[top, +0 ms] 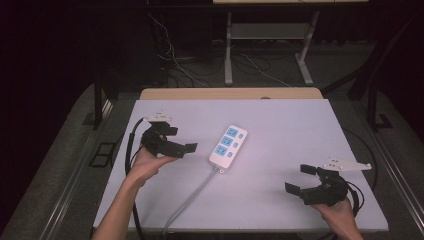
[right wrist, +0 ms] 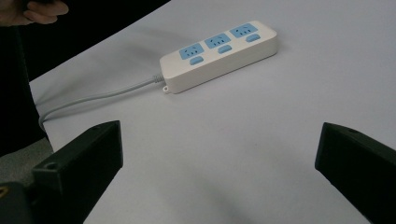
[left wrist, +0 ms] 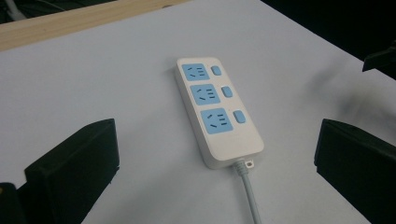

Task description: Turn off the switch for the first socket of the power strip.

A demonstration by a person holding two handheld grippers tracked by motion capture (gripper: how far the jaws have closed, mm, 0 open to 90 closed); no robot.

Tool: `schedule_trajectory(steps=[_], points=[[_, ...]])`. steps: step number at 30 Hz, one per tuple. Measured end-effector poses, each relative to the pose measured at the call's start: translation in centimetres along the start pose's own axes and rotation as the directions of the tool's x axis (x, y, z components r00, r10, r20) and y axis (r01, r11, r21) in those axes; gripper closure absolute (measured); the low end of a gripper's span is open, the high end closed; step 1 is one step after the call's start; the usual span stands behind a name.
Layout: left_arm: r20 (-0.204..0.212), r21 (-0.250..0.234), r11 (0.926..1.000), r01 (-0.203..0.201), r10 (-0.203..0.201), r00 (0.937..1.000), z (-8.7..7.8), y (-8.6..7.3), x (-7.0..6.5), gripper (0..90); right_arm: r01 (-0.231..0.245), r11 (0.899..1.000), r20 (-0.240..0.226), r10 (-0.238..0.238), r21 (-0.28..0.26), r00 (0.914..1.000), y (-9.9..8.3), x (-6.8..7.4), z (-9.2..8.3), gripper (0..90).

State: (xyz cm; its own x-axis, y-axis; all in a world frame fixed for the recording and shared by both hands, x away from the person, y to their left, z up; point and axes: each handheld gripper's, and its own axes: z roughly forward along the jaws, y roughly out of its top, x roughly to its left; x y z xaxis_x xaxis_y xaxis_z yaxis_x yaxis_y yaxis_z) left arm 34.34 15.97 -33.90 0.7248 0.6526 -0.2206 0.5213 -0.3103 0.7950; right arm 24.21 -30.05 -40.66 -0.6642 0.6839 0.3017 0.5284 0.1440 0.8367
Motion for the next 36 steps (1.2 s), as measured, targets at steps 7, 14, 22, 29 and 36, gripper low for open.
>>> schedule_trajectory(steps=[7, 14, 22, 29, 36], points=[[0.005, -0.060, 0.9979, 0.025, -0.024, 0.9997, -1.6, -1.6, -0.3, 0.0, 0.000, 1.000, 0.000, 0.000, 0.000, 1.0000, 0.0, 0.0, 0.0, 0.6], [-0.010, -0.083, 0.9961, 0.030, -0.031, 0.9995, -2.1, -3.5, -0.7, 0.0, 0.002, 1.000, -0.001, -0.002, 0.005, 1.0000, 0.0, 0.1, 0.1, 0.6], [-0.017, -0.079, 0.9968, 0.015, -0.017, 0.9997, -2.0, -5.3, -1.4, 0.0, 0.003, 1.000, -0.005, -0.003, 0.011, 1.0000, 0.0, 0.2, 0.2, 0.6], [-0.016, -0.067, 0.9977, 0.010, -0.011, 0.9998, -1.7, -6.9, -2.2, 0.0, 0.006, 1.000, -0.013, -0.006, 0.021, 0.9999, -0.1, 0.2, 0.3, 0.6], [-0.010, -0.076, 0.9971, 0.010, -0.010, 0.9999, -1.5, -8.5, -2.9, 0.0, 0.009, 0.999, -0.020, -0.008, 0.033, 0.9998, -0.2, 0.4, 0.5, 0.6]])
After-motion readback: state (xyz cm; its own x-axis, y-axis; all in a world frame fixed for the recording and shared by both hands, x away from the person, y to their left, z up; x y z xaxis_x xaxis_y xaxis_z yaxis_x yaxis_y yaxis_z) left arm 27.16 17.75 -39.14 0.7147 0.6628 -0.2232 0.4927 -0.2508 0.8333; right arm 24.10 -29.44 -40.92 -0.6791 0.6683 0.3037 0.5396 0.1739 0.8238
